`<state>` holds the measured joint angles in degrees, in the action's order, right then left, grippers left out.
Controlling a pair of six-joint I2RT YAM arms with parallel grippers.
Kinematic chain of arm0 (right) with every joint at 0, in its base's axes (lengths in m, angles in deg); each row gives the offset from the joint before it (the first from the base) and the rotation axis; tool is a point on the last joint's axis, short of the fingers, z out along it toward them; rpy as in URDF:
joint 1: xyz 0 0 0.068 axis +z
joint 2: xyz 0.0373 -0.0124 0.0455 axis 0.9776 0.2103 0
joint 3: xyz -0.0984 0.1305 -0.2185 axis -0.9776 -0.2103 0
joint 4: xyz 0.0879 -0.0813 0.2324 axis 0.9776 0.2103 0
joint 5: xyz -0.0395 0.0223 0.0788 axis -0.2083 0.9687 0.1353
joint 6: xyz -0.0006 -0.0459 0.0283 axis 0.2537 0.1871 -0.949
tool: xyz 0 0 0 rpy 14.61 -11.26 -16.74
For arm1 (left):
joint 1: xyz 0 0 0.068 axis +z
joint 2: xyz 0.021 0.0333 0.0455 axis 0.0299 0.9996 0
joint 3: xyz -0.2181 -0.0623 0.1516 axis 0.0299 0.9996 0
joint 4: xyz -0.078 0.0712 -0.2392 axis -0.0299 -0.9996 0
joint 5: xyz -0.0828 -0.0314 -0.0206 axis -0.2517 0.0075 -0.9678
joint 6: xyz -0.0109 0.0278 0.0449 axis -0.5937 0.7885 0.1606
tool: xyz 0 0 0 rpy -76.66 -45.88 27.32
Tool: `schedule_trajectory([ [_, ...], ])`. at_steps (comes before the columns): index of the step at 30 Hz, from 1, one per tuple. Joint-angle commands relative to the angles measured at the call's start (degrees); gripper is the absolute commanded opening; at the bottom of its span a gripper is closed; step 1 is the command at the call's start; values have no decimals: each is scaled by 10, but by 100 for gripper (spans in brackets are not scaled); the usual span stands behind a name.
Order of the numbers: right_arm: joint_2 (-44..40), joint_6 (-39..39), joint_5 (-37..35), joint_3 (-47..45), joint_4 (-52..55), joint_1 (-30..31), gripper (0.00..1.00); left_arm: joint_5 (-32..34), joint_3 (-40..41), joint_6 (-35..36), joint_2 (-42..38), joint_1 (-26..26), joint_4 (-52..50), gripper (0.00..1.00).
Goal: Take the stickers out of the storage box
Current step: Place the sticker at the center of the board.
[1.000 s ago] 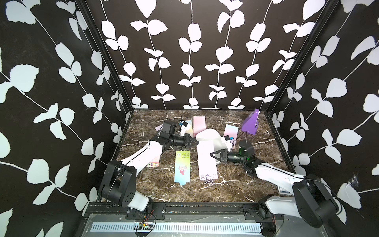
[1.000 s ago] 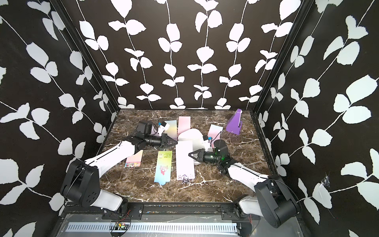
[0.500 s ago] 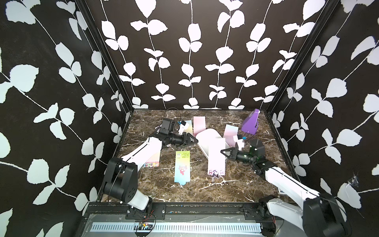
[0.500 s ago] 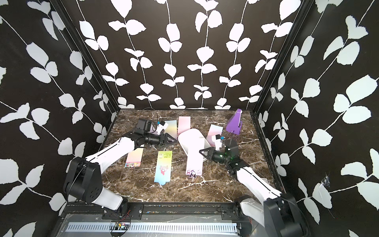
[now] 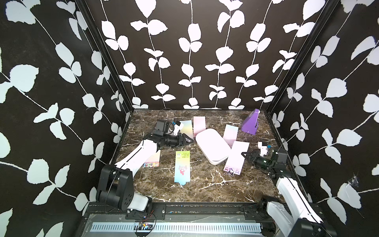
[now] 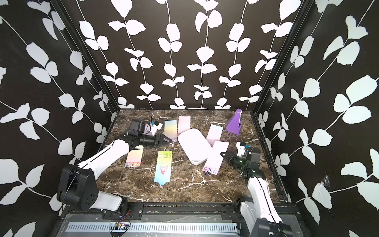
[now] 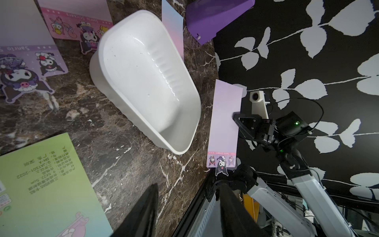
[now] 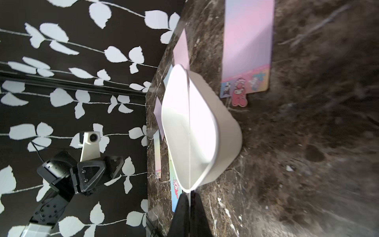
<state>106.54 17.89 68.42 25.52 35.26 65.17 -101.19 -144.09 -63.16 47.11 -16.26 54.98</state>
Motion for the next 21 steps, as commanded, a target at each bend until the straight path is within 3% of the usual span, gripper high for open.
schedule_trajectory([
  [1, 25, 65, 26, -5, 51, -45, 0, -29, 27, -12, -38, 23, 18, 52],
  [6, 100, 127, 23, 4, 72, -106, 0, -20, 47, 0, -69, 57, -2, 52],
  [10, 167, 169, -1, 20, 84, -117, 0, -10, 52, 6, -80, 72, -17, 52],
  [16, 280, 192, 4, 52, 66, -124, 1, 57, 40, 51, -98, 80, -80, 52],
  [18, 309, 199, -3, 62, 63, -124, 5, 76, 43, 53, -106, 83, -80, 52],
  [21, 332, 211, -9, 68, 60, -134, 31, 69, 44, 53, -104, 95, -82, 53],
])
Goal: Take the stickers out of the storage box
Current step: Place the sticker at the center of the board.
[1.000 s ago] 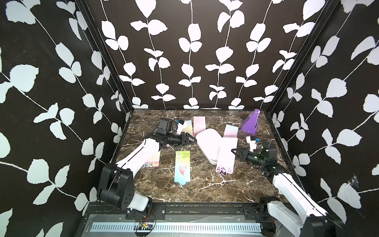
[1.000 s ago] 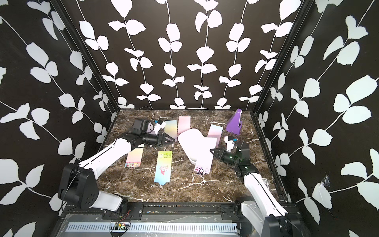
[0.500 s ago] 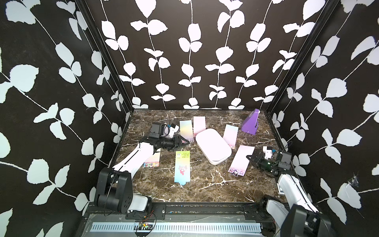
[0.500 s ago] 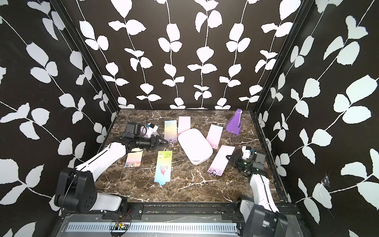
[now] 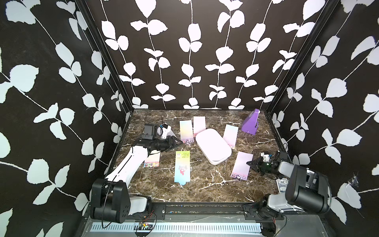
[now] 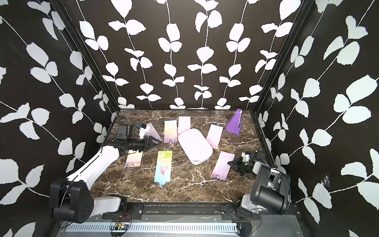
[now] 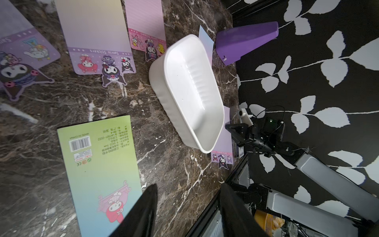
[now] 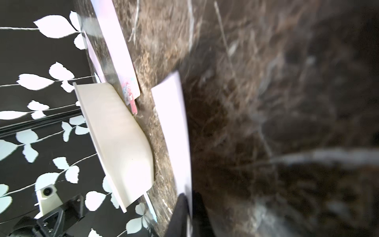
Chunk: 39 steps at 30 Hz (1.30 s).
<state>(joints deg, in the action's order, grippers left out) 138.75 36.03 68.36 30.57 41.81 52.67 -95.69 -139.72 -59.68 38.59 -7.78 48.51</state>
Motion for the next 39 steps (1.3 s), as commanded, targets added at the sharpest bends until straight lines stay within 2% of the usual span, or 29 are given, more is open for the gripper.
schedule_trajectory([
  [1, 14, 32, -3, 16, -9, -21, 33, 8, 0, 20, -17, 13, -21, 53],
  [2, 15, 34, 1, 15, -9, -32, 35, 5, -1, 22, -18, 16, -23, 53],
  [4, 15, 38, -1, 12, -8, -48, 44, 7, -3, 32, -20, 21, -34, 53],
  [9, -3, 34, 1, 10, -11, -49, 47, 18, 0, 35, -19, 29, -35, 53],
  [12, -56, 45, -17, 20, 23, -47, 48, 41, 1, 32, -24, 32, -27, 53],
  [14, -114, 65, -55, 41, 79, -43, 51, 69, 3, 32, -32, 36, -23, 53],
  [19, -263, 107, -141, 127, 181, -12, 64, 165, 26, 12, -65, 56, 40, 57],
  [21, -305, 115, -170, 155, 190, -4, 74, 204, 39, -6, -85, 65, 72, 65],
  [22, -320, 115, -179, 162, 185, -1, 85, 224, 43, -10, -93, 68, 82, 69],
  [23, -334, 115, -186, 162, 167, 0, 99, 254, 44, -13, -100, 71, 87, 79],
  [24, -350, 105, -198, 157, 140, 0, 99, 289, 43, -15, -107, 73, 87, 91],
  [25, -361, 95, -214, 148, 118, 0, 99, 325, 43, -17, -110, 73, 83, 99],
  [29, -407, 53, -277, 67, -32, 0, 99, 497, 45, -17, -126, 74, 63, 99],
  [32, -433, 48, -317, -24, -166, 0, 99, 583, 96, 24, -155, 74, 123, 99],
  [36, -428, 86, -349, -145, -341, 1, 99, 617, 252, 128, -202, 74, 347, 99],
  [39, -384, 122, -346, -179, -413, 3, 99, 635, 338, 191, -213, 74, 467, 99],
])
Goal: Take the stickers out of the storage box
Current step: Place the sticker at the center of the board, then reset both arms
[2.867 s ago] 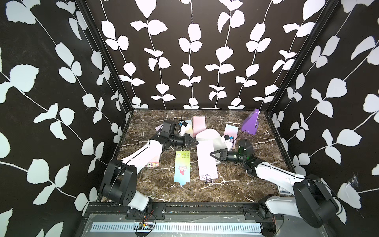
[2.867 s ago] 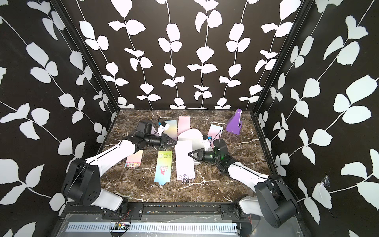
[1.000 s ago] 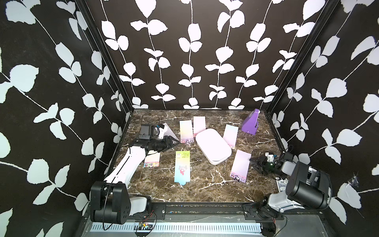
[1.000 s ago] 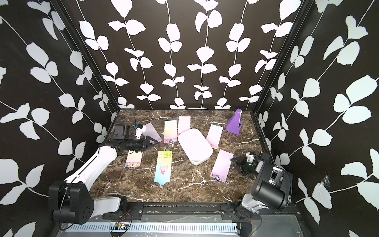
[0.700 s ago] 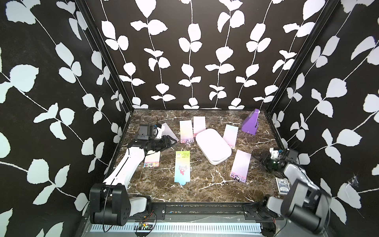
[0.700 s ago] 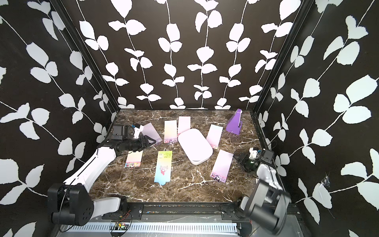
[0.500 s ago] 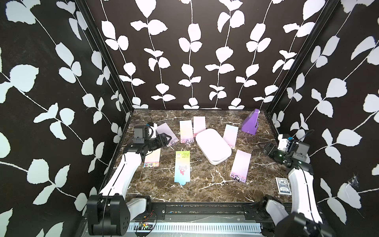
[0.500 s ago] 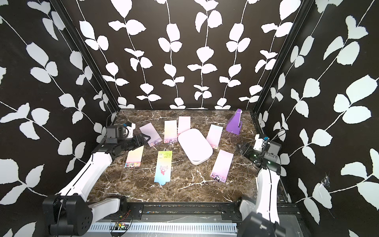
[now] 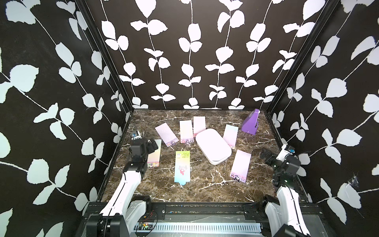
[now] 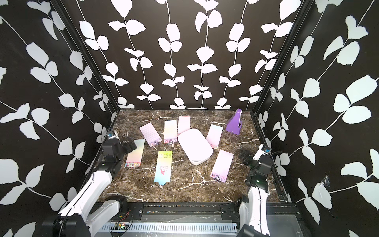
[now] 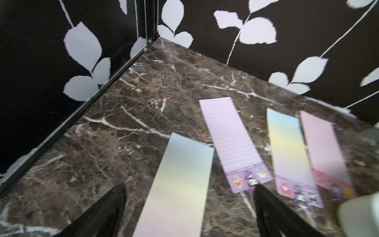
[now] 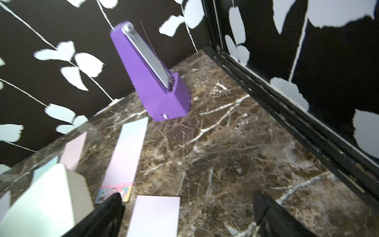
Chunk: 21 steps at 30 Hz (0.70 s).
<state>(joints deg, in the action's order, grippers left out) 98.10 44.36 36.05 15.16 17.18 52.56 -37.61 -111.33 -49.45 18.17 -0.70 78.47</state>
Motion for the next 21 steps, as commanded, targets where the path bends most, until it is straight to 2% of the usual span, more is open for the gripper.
schedule_trajectory([
  [1, 41, 52, -12, -28, -187, 9, 99, 54, 70, 102, -4, 3, 193, 99],
  [4, 126, 88, 10, -23, -254, 34, 99, 34, 96, 137, 47, 3, 269, 99],
  [8, 238, 118, -38, -15, -342, 88, 99, -7, 86, 148, 177, 3, 379, 99],
  [9, 265, 120, -53, -7, -360, 98, 99, 0, 82, 153, 210, 3, 417, 99],
  [11, 293, 125, -33, 23, -340, 100, 99, 7, 43, 173, 228, 3, 362, 99],
  [14, 340, 119, -25, 40, -376, 106, 99, 14, 17, 182, 268, 7, 376, 99],
  [16, 364, 98, -28, 58, -376, 106, 99, -15, 13, 195, 311, 7, 415, 99],
  [18, 411, 85, -27, 53, -432, 113, 99, -87, 20, 228, 371, 6, 488, 99],
  [19, 434, 81, -8, 51, -479, 114, 99, -104, 19, 235, 373, 6, 488, 99],
  [20, 437, 89, 20, 55, -485, 116, 99, -106, 9, 232, 348, 6, 430, 99],
  [21, 422, 110, 9, 55, -455, 125, 99, -102, 11, 229, 357, 6, 438, 99],
])
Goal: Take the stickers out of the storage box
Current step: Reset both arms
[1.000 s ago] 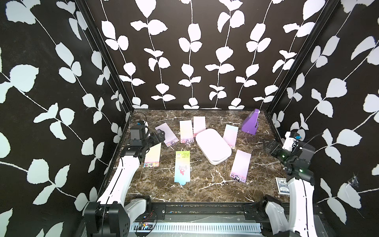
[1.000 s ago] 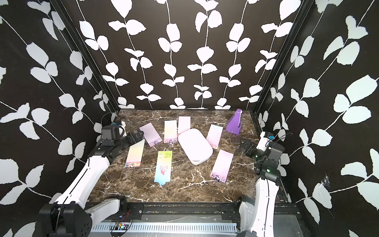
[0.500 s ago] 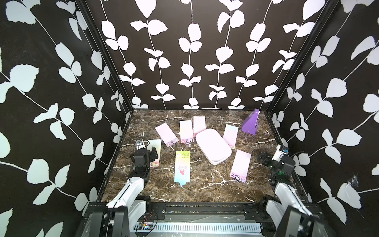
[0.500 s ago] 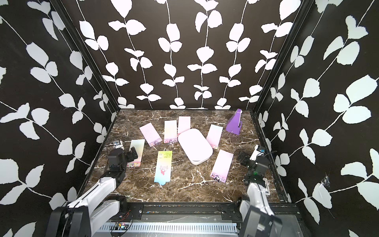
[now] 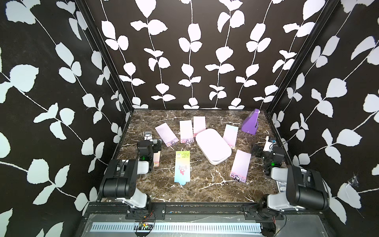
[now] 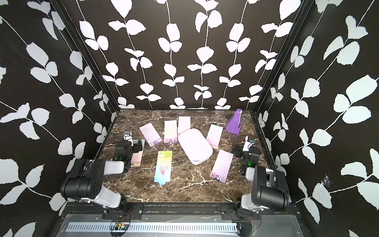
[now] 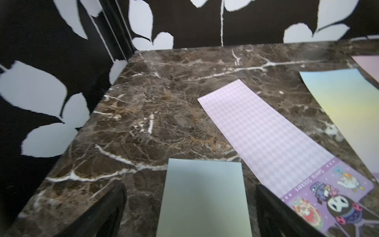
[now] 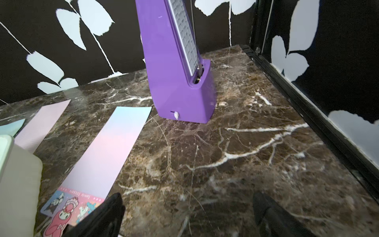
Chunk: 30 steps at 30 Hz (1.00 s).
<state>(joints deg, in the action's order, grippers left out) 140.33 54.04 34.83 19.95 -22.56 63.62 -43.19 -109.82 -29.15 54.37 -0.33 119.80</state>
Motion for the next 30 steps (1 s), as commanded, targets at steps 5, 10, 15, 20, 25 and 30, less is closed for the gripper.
schedule_trajectory([
  [5, 54, 79, -65, -2, -134, 97, 99, -42, -1, 30, 4, 2, 54, 99],
  [10, 28, 92, -151, 53, 25, 123, 99, -43, -4, 29, 0, 1, 43, 99],
  [15, 29, 101, -166, 59, 39, 136, 99, -43, -6, 28, -6, 1, 30, 99],
  [20, 31, 104, -170, 59, 35, 139, 99, -42, -6, 27, -6, 2, 27, 99],
  [25, 31, 104, -172, 61, 40, 140, 99, -42, -6, 28, -6, 1, 27, 99],
  [30, 30, 104, -172, 60, 39, 140, 99, -43, -6, 27, -6, 1, 28, 99],
])
